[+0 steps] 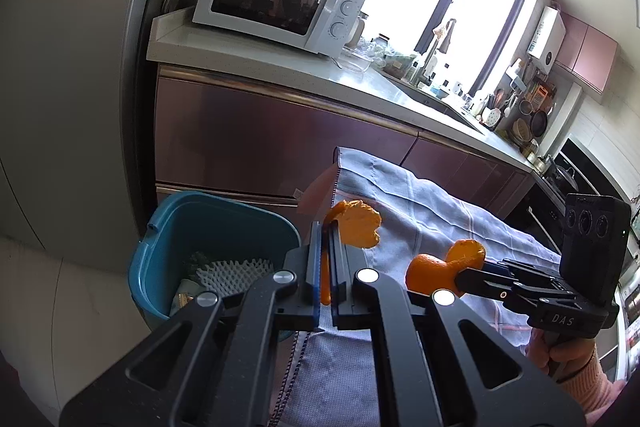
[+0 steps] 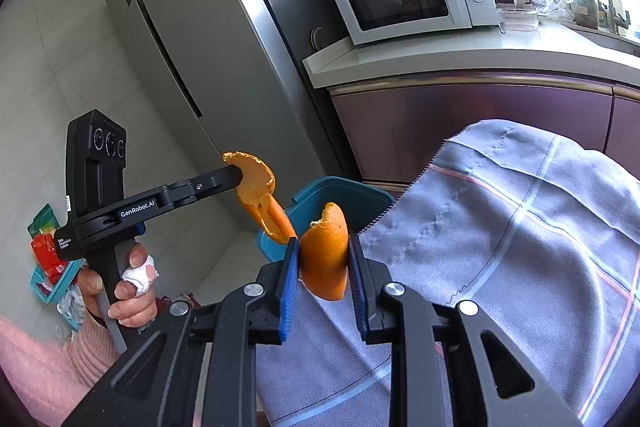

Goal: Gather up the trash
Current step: 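Hold both orange peel pieces above the teal bin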

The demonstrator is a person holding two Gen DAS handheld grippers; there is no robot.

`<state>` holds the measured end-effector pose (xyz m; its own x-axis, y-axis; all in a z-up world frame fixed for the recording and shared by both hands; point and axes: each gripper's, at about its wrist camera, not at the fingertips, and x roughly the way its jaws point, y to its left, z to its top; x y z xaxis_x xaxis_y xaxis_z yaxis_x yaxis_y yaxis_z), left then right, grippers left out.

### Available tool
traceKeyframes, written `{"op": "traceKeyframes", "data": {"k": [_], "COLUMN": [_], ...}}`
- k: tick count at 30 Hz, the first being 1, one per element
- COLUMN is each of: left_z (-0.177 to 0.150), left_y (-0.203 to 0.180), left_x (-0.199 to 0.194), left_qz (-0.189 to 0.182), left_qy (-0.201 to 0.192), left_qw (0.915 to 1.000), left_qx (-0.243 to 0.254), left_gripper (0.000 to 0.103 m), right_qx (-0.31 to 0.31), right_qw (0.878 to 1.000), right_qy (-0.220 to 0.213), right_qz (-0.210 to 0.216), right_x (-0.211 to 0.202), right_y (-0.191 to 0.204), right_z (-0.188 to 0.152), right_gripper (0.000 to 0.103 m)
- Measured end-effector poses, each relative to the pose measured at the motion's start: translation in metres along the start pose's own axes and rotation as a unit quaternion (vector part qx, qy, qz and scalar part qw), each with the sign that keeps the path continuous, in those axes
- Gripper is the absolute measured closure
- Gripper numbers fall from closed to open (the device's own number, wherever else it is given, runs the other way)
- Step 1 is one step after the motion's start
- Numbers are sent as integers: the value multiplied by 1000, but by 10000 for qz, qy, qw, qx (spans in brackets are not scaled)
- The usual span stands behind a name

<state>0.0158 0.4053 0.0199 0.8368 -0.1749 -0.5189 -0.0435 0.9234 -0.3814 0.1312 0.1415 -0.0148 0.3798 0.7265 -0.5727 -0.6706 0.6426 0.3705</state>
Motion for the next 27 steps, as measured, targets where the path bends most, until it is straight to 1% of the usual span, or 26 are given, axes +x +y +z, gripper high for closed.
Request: {"op": "traceKeyframes", "data": {"k": [10, 16, 27], "left_z": [0, -1, -2], "left_y": [18, 27, 32], "left_x": [10, 16, 20], "left_qz": [161, 183, 272], "left_qy": [44, 106, 133], "left_qw": [9998, 9995, 9992], "left_qx": [-144, -246, -273], "left_gripper": [99, 99, 99], "right_qx": [-121, -129, -115], "right_qw": [9997, 9994, 9989], "right_qy": [186, 278, 404], "right_qz": [97, 142, 188], "right_x": [30, 44, 63], "right_y": [9, 11, 11], "right_z": [12, 17, 19], "right_gripper": [81, 81, 81]}}
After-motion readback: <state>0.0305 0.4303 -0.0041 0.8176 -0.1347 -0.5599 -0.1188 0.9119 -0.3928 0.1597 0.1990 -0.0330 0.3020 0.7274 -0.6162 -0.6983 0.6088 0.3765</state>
